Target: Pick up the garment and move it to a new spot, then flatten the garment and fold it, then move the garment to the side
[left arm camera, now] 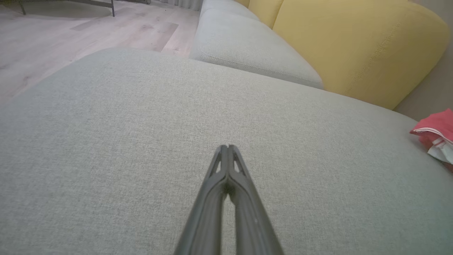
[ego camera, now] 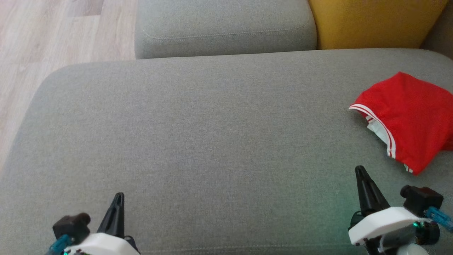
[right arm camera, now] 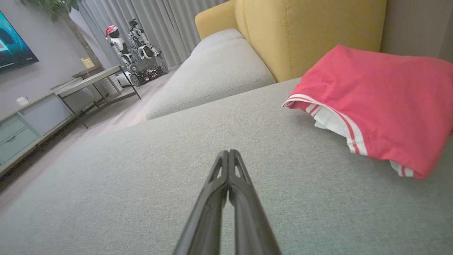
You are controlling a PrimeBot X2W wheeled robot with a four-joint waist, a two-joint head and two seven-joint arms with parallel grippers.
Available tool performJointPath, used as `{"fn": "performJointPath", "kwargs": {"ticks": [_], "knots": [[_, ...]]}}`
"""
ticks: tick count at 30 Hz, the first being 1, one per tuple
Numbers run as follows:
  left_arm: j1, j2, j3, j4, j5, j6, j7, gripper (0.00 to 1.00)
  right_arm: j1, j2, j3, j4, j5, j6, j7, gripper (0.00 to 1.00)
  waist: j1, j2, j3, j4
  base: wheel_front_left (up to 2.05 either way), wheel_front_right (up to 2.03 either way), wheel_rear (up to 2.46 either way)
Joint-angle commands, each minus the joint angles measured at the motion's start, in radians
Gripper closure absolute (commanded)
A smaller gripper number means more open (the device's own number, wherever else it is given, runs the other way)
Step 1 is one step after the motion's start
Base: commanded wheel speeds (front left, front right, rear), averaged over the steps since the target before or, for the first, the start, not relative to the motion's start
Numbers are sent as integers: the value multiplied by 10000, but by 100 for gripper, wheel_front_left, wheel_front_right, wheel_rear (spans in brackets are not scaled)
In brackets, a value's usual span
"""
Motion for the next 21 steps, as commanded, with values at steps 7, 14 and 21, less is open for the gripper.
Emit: {"fn": "performJointPath", "kwargs": {"ticks": [7,14,21], "knots": [[-685,-34,426,-171,-942,-191,216,100,-616,-123,-86,-189,1112,15,63,100,0,0,25,-7,0,0,0],[-793,-113,596,-113,-1575,-305,363,100,-697,-142,-125,-111,1840,19,88,100,0,0,44,-12,0,0,0],[-911,-207,798,-60,-2311,-438,537,100,-790,-161,-175,-21,2684,22,121,100,0,0,67,-18,0,0,0]]}}
